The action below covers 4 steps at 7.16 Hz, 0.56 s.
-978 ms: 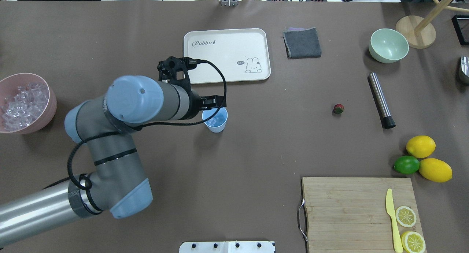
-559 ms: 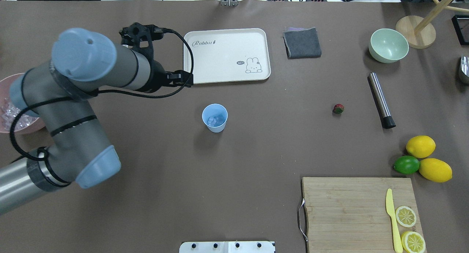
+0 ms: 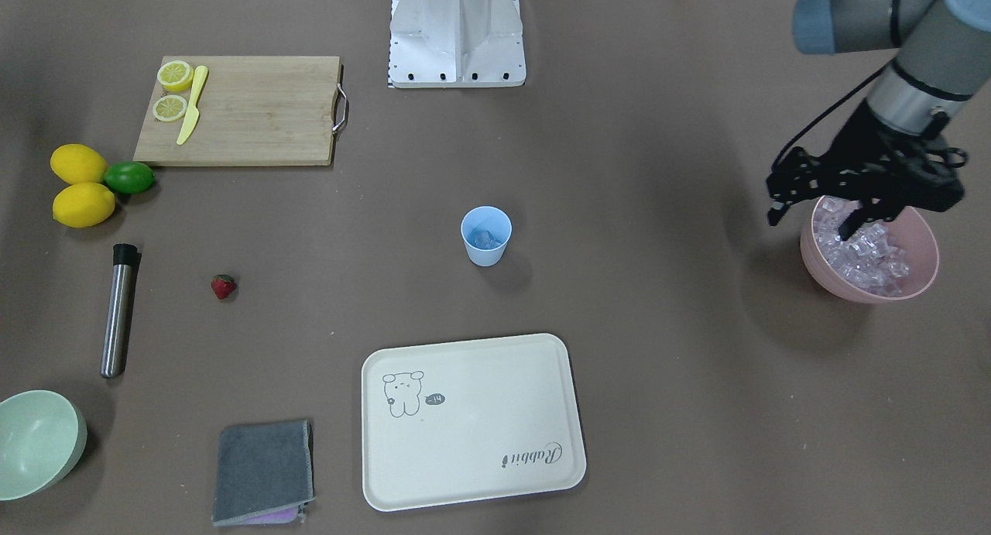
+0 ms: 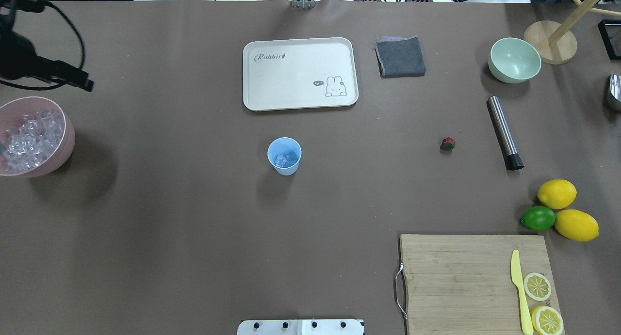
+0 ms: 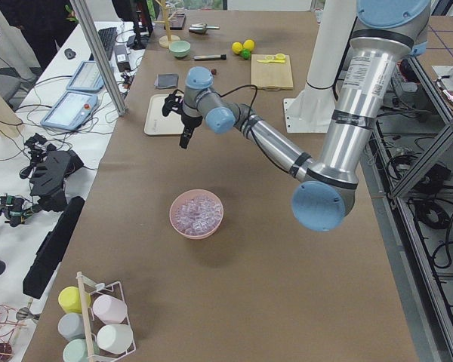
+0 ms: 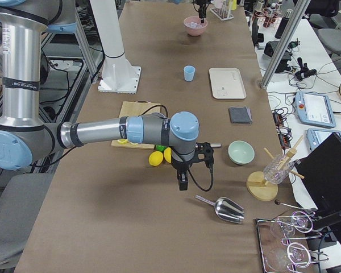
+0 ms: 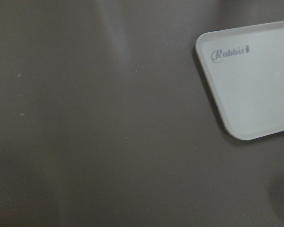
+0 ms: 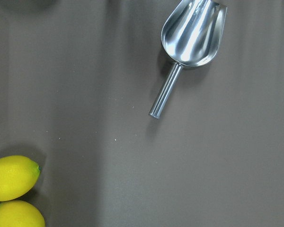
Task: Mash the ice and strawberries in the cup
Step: 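Move the left gripper back over the pink bowl of ice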
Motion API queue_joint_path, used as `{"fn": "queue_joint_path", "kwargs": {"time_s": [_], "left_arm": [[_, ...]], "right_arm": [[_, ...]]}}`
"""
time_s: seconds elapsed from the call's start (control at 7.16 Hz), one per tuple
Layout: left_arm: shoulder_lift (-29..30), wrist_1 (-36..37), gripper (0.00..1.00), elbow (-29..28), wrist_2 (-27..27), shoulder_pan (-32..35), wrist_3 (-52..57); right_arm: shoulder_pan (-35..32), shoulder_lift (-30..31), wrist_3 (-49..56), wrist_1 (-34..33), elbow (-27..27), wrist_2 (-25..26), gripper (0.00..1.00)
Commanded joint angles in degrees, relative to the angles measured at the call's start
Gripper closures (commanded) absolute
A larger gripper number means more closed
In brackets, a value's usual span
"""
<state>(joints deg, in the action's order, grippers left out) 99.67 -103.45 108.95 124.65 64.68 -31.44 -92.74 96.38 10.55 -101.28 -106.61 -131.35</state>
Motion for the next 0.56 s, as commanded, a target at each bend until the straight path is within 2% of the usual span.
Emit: {"fn": "queue_joint_path", "kwargs": {"time_s": [0.0, 0.14, 0.42], "left_arm": [[-8.0, -0.4, 0.03, -0.3, 2.3, 5.6, 6.7], [-11.2, -4.5, 0.03, -1.6, 2.1, 5.6, 6.3], [-13.6, -19.5, 0.03, -9.3, 2.2, 5.6, 1.0]], "right_arm": [[0.0, 0.0, -0.1, 0.0, 0.1, -0.2, 0.0], [0.1, 0.0, -0.1, 0.0, 0.1, -0.3, 0.0], [0.1, -0.3, -0.1, 0.0, 0.0, -0.2, 0.0]]}}
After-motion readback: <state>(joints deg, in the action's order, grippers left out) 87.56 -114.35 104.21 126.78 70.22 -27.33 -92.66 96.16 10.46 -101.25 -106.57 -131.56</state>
